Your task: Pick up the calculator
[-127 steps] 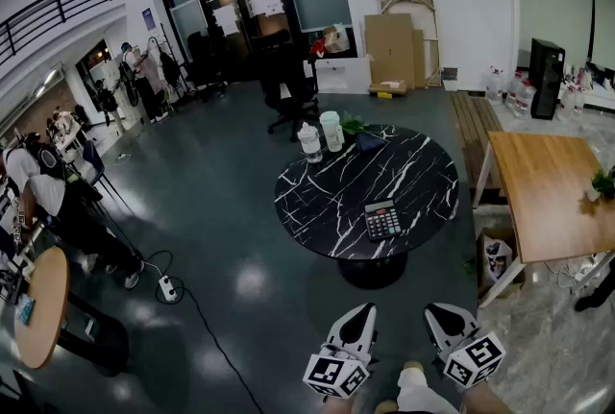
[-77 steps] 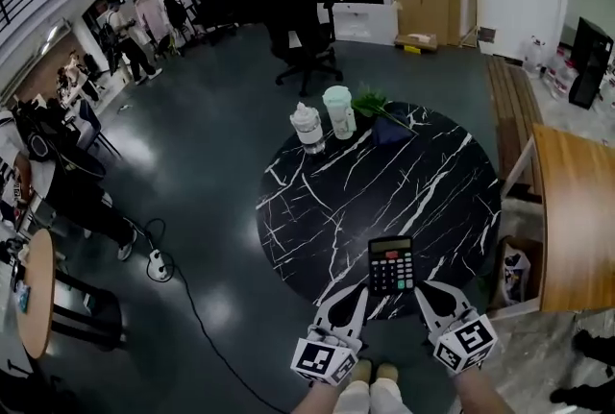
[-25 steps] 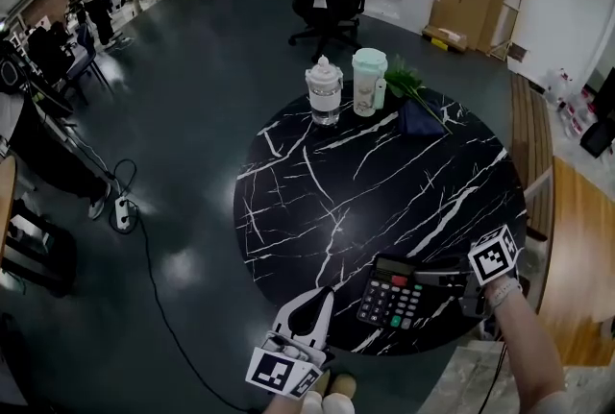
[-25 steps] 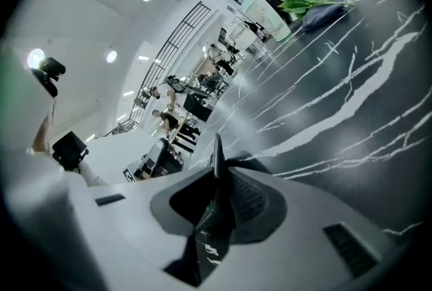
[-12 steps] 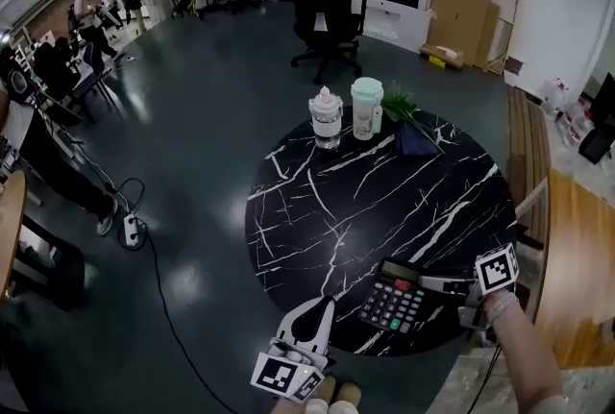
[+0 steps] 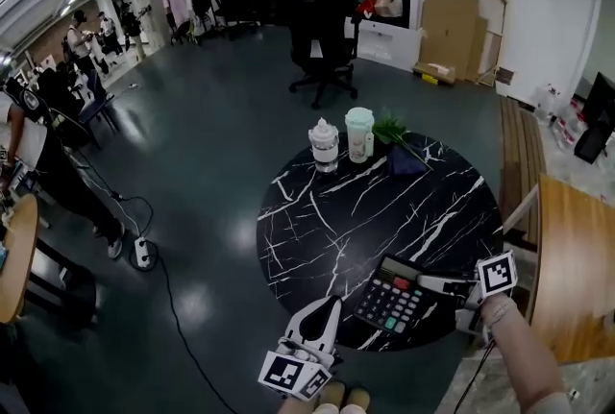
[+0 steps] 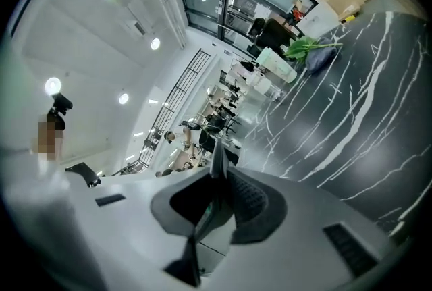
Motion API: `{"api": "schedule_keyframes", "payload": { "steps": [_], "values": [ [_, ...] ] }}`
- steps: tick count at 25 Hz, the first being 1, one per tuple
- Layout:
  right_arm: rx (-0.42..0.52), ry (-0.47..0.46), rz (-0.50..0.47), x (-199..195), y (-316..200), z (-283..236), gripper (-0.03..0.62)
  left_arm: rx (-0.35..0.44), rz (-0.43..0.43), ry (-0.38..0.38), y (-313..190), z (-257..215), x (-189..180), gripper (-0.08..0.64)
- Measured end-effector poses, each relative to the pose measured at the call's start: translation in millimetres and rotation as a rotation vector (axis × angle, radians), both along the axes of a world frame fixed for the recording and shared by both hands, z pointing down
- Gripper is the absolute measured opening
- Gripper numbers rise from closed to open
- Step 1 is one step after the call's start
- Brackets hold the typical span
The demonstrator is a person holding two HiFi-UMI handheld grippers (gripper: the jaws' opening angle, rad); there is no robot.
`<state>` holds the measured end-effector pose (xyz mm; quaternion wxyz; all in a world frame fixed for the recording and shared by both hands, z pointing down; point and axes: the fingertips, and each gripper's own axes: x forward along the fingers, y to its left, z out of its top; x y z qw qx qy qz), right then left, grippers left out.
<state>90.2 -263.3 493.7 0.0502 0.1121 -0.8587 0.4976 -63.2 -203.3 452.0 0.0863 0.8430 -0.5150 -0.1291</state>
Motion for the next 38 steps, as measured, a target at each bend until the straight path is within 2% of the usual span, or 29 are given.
{"api": "schedule_keyframes", "payload": {
  "steps": [8, 14, 21, 38],
  "values": [
    [0.031, -0.089, 0.093, -5, 9, -53, 0.06, 0.005, 0.001, 0.022, 8, -42, -2, 0.008],
    [0.051, -0.137, 0.174, -5, 15, -80, 0.06, 0.046, -0.003, 0.053, 2, -69, -4, 0.008],
    [0.045, -0.197, 0.257, 2, 28, -90, 0.06, 0.084, 0.015, 0.047, 6, -79, -1, 0.008],
    [0.074, -0.197, 0.271, 3, 45, -95, 0.06, 0.061, 0.01, 0.051, 22, -76, -4, 0.008]
  ]
}}
